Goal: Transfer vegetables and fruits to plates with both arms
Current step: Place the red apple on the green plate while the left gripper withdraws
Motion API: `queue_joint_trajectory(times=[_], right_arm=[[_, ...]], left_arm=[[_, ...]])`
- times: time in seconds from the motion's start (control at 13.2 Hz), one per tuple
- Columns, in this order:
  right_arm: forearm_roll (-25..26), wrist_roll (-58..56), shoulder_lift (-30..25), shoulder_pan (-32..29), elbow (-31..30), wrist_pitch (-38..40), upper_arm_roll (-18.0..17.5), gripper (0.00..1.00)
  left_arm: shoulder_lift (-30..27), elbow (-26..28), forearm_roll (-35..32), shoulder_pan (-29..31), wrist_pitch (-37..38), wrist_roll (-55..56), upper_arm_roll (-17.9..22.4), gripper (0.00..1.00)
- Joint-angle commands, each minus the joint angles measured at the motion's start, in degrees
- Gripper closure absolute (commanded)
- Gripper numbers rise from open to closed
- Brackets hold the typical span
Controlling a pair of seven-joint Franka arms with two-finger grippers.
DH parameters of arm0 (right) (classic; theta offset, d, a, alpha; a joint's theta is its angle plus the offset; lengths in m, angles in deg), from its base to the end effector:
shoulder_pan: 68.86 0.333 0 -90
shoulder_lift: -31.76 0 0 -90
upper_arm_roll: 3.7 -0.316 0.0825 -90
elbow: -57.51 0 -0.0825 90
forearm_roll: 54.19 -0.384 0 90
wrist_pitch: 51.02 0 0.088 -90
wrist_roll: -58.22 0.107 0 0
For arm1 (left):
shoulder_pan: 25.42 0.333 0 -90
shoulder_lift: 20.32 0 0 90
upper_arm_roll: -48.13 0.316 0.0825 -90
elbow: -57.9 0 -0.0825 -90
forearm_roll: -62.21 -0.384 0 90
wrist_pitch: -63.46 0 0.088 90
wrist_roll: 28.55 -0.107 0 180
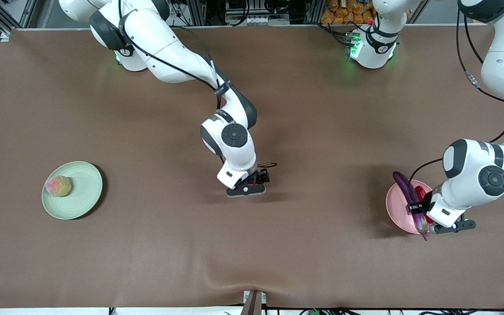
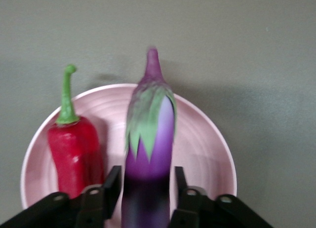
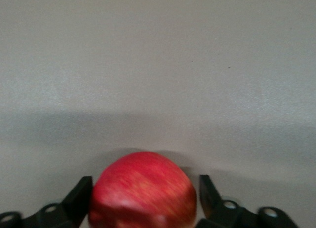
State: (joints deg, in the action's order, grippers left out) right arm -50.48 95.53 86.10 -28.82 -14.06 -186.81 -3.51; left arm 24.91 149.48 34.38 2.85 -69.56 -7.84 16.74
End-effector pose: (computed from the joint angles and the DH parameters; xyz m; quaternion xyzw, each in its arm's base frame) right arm 0.5906 0.4929 0.2015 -0.9950 -0.0440 -0.0833 0.0335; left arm 0.6994 0.0263 0.2221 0.9972 0.0647 0.0351 0.0140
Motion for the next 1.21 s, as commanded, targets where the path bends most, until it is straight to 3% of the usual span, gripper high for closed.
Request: queue_joint_trajectory(times=[0.0,0.08,0.23,0.38,0.53,0.68,0.83,1.06,1.14], right_arm=[[1.83,0.84,-2.2,-1.89,1.44,2.18,-0.01,1.0],[1.48,0.58,-3.61,-4.16,1.44,4.63,-0.01,1.0],[1.04,0.31,-9.05,-8.91,1.53,12.35,-0.45,1.0],[-0.53,-2.83,-13.63,-14.88,0.74,20.78,-0.45,1.0],[-3.34,-16.39,-16.71,-24.44,-1.18,25.99,-0.45,1.0],[-4.4,-33.97,-17.34,-34.55,-5.04,25.84,-0.36,1.0],[-4.5,-44.38,-16.73,-41.86,-6.2,25.66,-0.18,1.0],[-4.5,-53.9,-14.7,-48.38,-9.96,21.99,-0.18,0.98],[-4.41,-55.83,-14.53,-49.7,-13.29,17.53,-0.18,0.81]], left_arm=[[-1.71,-1.32,0.5,0.64,-0.14,-1.64,-1.47,0.0],[-4.34,-1.05,0.85,1.61,1.69,-1.73,-3.4,0.0],[-12.59,-1.58,2.85,3.63,12.73,-1.29,-8.05,0.0],[-21.81,-1.58,10.65,5.04,19.25,-1.73,-8.77,0.0],[-29.64,-2.36,16.9,6.44,26.54,-1.99,-8.6,0.0],[-34.23,-7.79,20.43,7.51,38.12,-4.27,-8.86,0.0],[-36.43,-11.94,23.16,7.68,48.25,-4.8,-8.78,0.0],[-43.81,-11.16,28.0,7.26,51.1,-6.11,-5.81,0.0],[-44.87,-10.55,28.18,0.2,51.45,-6.3,-0.65,0.0]])
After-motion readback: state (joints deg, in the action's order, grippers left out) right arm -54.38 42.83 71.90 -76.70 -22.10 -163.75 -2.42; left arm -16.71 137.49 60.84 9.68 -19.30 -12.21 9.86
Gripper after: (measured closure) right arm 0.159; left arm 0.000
